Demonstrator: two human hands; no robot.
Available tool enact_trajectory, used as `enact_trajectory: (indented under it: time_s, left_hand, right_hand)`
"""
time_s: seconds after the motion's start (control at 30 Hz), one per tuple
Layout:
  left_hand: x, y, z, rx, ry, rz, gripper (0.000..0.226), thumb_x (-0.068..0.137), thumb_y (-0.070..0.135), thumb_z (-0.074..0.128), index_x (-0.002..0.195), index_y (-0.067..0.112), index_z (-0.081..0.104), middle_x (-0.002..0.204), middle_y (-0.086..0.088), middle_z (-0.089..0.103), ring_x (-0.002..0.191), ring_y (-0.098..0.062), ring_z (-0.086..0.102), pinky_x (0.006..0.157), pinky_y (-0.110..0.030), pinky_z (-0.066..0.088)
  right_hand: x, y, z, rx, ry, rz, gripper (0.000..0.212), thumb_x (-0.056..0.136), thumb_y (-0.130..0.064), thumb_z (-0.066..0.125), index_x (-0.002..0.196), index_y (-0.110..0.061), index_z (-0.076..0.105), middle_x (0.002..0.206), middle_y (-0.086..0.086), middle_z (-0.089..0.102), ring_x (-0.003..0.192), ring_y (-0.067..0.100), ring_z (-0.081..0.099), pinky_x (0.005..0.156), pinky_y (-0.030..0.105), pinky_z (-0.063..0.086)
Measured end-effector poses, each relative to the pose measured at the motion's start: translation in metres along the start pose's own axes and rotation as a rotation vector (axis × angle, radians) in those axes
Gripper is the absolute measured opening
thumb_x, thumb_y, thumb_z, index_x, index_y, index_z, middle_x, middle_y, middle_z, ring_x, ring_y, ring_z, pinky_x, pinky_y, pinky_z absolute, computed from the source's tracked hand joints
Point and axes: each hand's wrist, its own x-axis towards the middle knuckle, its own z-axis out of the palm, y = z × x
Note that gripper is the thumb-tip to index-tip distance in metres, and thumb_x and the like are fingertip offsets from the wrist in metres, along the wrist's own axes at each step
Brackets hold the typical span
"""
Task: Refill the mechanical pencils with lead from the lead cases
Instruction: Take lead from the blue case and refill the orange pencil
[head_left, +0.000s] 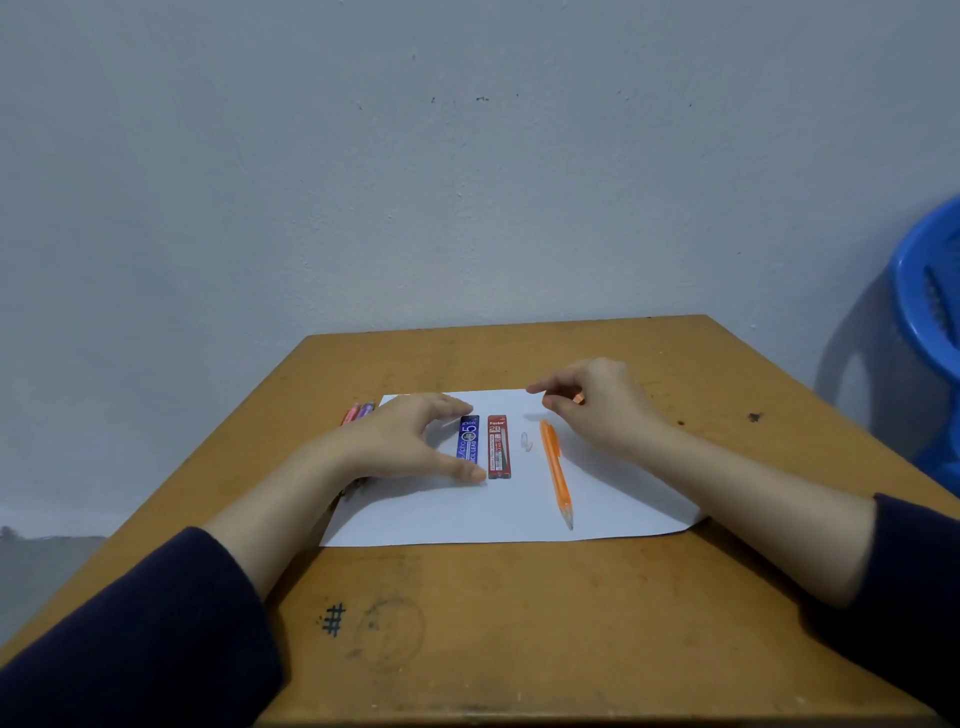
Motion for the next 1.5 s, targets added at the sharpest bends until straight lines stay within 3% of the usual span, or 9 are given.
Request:
enact_trajectory:
  time_s: [0.1, 0.3, 0.43, 0.63, 0.73, 0.83, 0.97, 1.27, 1.5]
  left_hand:
    - [0.001, -0.004, 0.001, 0.018, -0.069, -0.001, 0.097, 0.068, 0.055, 0.077, 0.149, 0.026, 0.030, 0.154, 0.014, 0.025, 0.141, -0.006, 0.022, 0.110, -0.023, 0.018]
    - [0.003, -0.007, 0.004, -0.036, -0.024, 0.019, 0.095, 0.067, 0.053, 0.079, 0.147, 0.030, 0.035, 0.152, 0.016, 0.029, 0.139, -0.005, 0.025, 0.107, -0.022, 0.021]
    - [0.003, -0.006, 0.005, -0.065, 0.072, 0.059, 0.090, 0.064, 0.048, 0.083, 0.142, 0.033, 0.041, 0.145, 0.020, 0.036, 0.130, 0.003, 0.028, 0.099, -0.020, 0.021]
    - [0.008, -0.006, 0.007, -0.232, 0.288, 0.194, 0.101, 0.056, 0.035, 0.090, 0.143, 0.033, 0.039, 0.130, 0.021, 0.050, 0.123, 0.007, 0.041, 0.105, -0.026, 0.034]
    - [0.005, 0.003, 0.008, -0.211, 0.406, 0.312, 0.104, 0.058, 0.032, 0.089, 0.146, 0.026, 0.035, 0.132, 0.015, 0.050, 0.123, 0.004, 0.042, 0.102, -0.022, 0.031]
    - [0.003, 0.010, 0.009, -0.165, 0.491, 0.446, 0.104, 0.057, 0.048, 0.084, 0.145, 0.021, 0.036, 0.136, 0.010, 0.051, 0.127, -0.002, 0.045, 0.106, -0.027, 0.034]
    - [0.000, 0.019, 0.012, -0.139, 0.520, 0.566, 0.099, 0.062, 0.051, 0.076, 0.144, 0.011, 0.037, 0.138, 0.006, 0.050, 0.127, -0.006, 0.046, 0.107, -0.019, 0.033]
    - [0.000, 0.023, 0.019, -0.111, 0.545, 0.636, 0.095, 0.069, 0.044, 0.075, 0.146, 0.011, 0.032, 0.144, 0.002, 0.045, 0.129, -0.007, 0.046, 0.104, -0.023, 0.040]
    - [0.001, 0.021, 0.019, -0.103, 0.607, 0.655, 0.074, 0.077, 0.030, 0.075, 0.140, 0.004, 0.045, 0.134, -0.004, 0.057, 0.117, -0.011, 0.057, 0.095, -0.025, 0.049]
  right_hand:
    - [-0.001, 0.000, 0.000, -0.032, 0.008, -0.041, 0.026, 0.094, -0.014, 0.055, 0.115, -0.023, 0.068, 0.114, 0.000, 0.066, 0.087, 0.003, 0.048, 0.073, 0.014, 0.031]
    - [-0.003, 0.002, 0.002, 0.004, 0.022, -0.113, 0.025, 0.093, -0.011, 0.056, 0.112, -0.020, 0.070, 0.109, 0.003, 0.067, 0.084, 0.004, 0.049, 0.067, 0.010, 0.030]
    - [-0.003, 0.001, 0.003, 0.009, 0.044, -0.137, 0.026, 0.093, -0.008, 0.054, 0.111, -0.018, 0.071, 0.105, 0.004, 0.067, 0.084, 0.007, 0.051, 0.075, 0.016, 0.036]
    - [-0.003, -0.002, 0.002, 0.028, 0.079, -0.169, 0.026, 0.093, -0.014, 0.057, 0.116, -0.020, 0.068, 0.097, 0.003, 0.065, 0.079, 0.010, 0.052, 0.074, 0.024, 0.041]
    - [-0.004, -0.005, 0.002, 0.142, 0.104, -0.140, 0.030, 0.092, -0.016, 0.060, 0.121, -0.019, 0.064, 0.097, -0.004, 0.064, 0.080, 0.005, 0.054, 0.075, 0.019, 0.041]
    - [-0.005, -0.007, 0.003, 0.302, 0.137, -0.110, 0.033, 0.091, -0.015, 0.061, 0.124, -0.016, 0.061, 0.099, -0.005, 0.067, 0.090, 0.007, 0.060, 0.085, 0.023, 0.048]
    - [-0.005, -0.009, 0.003, 0.511, 0.188, -0.094, 0.039, 0.089, -0.014, 0.063, 0.128, -0.014, 0.057, 0.093, -0.004, 0.069, 0.077, 0.004, 0.062, 0.082, 0.026, 0.053]
    - [-0.009, -0.011, 0.003, 0.751, 0.213, -0.207, 0.038, 0.088, -0.001, 0.061, 0.120, -0.019, 0.059, 0.101, -0.002, 0.071, 0.093, 0.012, 0.067, 0.077, 0.022, 0.054]
    - [-0.005, -0.008, -0.001, 0.887, 0.304, -0.170, 0.030, 0.086, 0.003, 0.062, 0.105, -0.019, 0.067, 0.088, -0.004, 0.073, 0.076, 0.009, 0.065, 0.073, 0.021, 0.052]
